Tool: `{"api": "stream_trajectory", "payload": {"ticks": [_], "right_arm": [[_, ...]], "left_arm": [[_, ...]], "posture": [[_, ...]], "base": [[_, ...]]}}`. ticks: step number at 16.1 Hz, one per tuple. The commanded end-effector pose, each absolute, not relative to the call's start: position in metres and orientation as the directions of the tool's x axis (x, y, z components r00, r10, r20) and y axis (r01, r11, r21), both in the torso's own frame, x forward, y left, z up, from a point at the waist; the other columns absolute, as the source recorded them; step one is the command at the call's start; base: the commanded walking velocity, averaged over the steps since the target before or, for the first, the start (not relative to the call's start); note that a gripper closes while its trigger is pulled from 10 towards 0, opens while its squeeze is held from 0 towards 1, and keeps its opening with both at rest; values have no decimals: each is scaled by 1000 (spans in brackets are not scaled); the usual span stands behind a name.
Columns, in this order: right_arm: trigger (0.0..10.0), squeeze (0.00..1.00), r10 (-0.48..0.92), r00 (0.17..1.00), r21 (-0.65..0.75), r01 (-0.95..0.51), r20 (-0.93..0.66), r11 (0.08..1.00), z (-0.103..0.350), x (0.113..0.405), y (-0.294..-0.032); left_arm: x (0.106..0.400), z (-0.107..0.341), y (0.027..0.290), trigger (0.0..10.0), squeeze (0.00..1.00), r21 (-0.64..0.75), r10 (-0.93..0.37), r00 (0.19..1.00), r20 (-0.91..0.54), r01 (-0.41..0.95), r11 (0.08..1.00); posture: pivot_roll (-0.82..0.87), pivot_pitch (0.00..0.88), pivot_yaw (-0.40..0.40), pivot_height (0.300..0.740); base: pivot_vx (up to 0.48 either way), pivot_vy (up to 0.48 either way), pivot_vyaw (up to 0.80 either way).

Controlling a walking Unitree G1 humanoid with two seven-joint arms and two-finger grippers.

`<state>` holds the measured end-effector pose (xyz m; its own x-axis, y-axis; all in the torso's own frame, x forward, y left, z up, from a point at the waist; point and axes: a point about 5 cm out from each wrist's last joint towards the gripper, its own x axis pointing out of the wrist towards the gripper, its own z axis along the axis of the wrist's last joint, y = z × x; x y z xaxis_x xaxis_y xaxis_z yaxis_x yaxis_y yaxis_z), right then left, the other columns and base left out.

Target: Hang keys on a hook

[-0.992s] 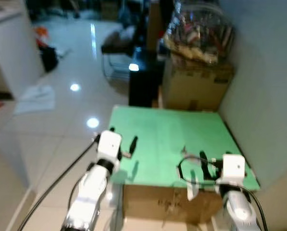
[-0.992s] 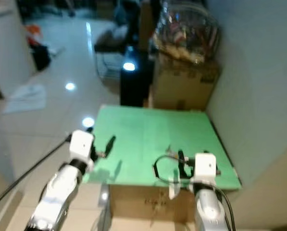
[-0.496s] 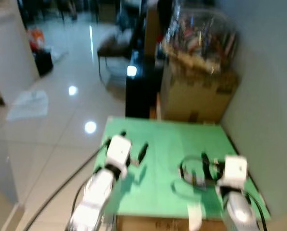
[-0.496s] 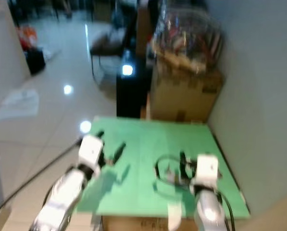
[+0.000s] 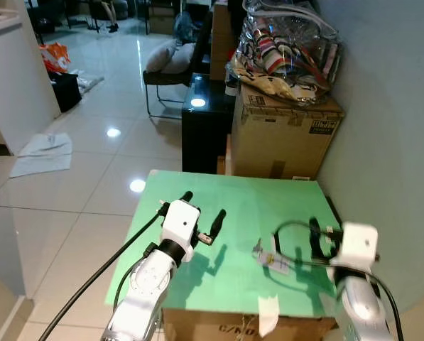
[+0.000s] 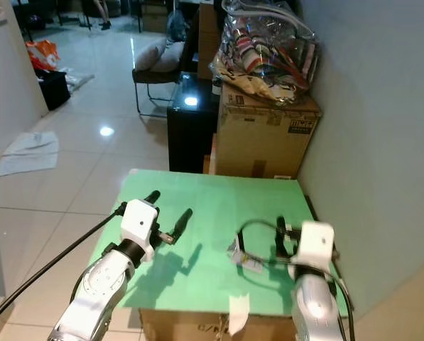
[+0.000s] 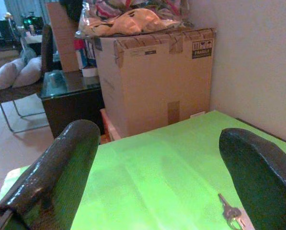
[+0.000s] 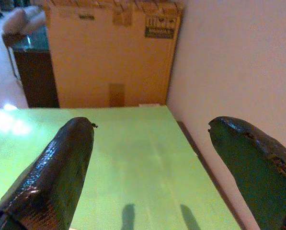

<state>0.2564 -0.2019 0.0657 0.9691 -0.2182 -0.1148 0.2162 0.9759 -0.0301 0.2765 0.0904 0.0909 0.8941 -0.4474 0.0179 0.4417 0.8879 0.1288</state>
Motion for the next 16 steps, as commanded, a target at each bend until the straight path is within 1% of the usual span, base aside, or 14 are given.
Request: {"api": "stream_trajectory", "payload": {"ticks": [1, 2, 3, 4, 6, 9, 12, 14, 16], "right_arm": [[10000, 0, -229, 966, 18, 233, -118, 972, 77, 267, -201], [10000, 0, -232, 952, 71, 250, -199, 966, 78, 279, -200], [10000, 0, -210, 865, 85, 277, -456, 957, 57, 288, -200], [10000, 0, -198, 831, 73, 275, -520, 959, 54, 292, -197], [10000, 0, -170, 864, 28, 208, -475, 978, 68, 305, -190], [10000, 0, -157, 868, 37, 198, -471, 980, 92, 330, -189], [10000, 0, -171, 864, 27, 208, -473, 978, 96, 348, -189], [10000, 0, -156, 861, 35, 197, -484, 980, 96, 355, -181], [10000, 0, -135, 857, 59, 188, -497, 980, 96, 363, -170]], "left_arm": [[279, 93, 87, 10000, 0, 139, -454, 891, 23, 446, 884], [279, 94, 87, 10000, 0, 145, -451, 892, 27, 443, 885], [281, 95, 87, 10000, 0, 150, -441, 897, 33, 432, 889], [282, 95, 87, 10000, 0, 150, -437, 899, 34, 428, 891], [283, 96, 86, 10000, 0, 152, -439, 898, 36, 429, 891], [284, 98, 82, 10000, 0, 157, -443, 895, 43, 432, 888], [282, 98, 82, 10000, 0, 161, -438, 898, 45, 426, 890], [279, 99, 87, 10000, 0, 173, -423, 905, 48, 409, 896], [272, 100, 96, 10000, 0, 168, -391, 919, 47, 378, 910]], "posture": [[-98, 0, -45, 740], [-95, 0, -50, 740], [-95, 0, -64, 740], [-88, 0, -64, 740], [-87, 0, -65, 740], [-85, 0, -68, 740], [-60, 0, -74, 740], [-44, 2, -82, 740], [-29, 49, -86, 740]], "base": [[0, 0, 0], [0, 0, 0], [0, 0, 0], [0, 0, 0], [0, 0, 0], [0, 0, 0], [0, 0, 0], [0, 0, 0], [0, 0, 0]]}}
